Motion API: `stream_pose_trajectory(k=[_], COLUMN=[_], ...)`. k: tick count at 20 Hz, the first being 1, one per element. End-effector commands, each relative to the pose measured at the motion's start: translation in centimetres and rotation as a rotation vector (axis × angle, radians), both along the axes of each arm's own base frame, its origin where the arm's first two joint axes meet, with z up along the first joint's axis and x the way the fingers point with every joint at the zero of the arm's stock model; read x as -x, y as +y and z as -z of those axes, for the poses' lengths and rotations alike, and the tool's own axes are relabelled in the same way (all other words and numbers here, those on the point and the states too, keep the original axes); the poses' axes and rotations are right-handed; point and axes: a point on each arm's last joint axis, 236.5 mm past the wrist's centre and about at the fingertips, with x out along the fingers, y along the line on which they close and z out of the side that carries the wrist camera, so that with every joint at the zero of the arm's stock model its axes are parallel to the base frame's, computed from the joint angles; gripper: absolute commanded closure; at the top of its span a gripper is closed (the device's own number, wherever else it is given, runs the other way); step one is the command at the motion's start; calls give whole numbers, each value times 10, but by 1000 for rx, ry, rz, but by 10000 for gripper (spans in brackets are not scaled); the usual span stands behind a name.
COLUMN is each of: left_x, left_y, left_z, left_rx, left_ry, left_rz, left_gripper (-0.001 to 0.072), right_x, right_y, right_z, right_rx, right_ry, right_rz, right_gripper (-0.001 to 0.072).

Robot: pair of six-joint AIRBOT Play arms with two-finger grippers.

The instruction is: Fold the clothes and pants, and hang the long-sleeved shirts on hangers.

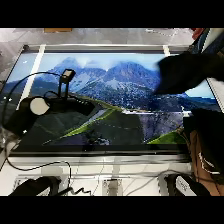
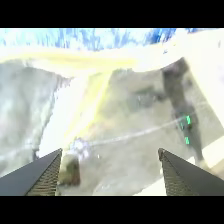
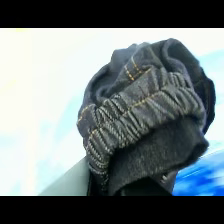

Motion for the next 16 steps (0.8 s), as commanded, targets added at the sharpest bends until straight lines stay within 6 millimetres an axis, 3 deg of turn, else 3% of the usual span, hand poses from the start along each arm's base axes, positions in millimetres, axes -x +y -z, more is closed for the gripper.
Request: stream_pose_trajectory(k=[1,2,4,6,9,12,13,14,15,16], left_x=[6,7,7,7,7,7,7,7,7,7], left_y=[4,4,4,4,4,4,4,4,4,4], left_z=[-35,-38,-39,-38,-38,-38,-38,-38,-38,-38], left_rx=[22,25,26,26,26,26,26,26,26,26], left_ry=[-86,-93,-96,-94,-94,-94,-94,-94,-94,-94], left_rz=[-2,-2,-2,-2,-3,-3,-3,-3,-3,-3], left_gripper=[15,15,16,16,16,15,16,15,16,15], right_x=[100,132,204,263,304,317,316,314,312,311], right_y=[-95,-112,-137,-139,-137,-142,-145,-147,-147,-147], right_z=[-54,-48,-12,27,44,45,43,41,40,40], right_rx=[102,147,126,23,-78,-97,-89,-83,-83,-85], right_ry=[-10,59,290,520,626,632,620,608,599,597], right_rz=[420,506,700,822,923,976,982,982,976,973], right_gripper=[669,669,668,668,668,661,586,420,186,6])
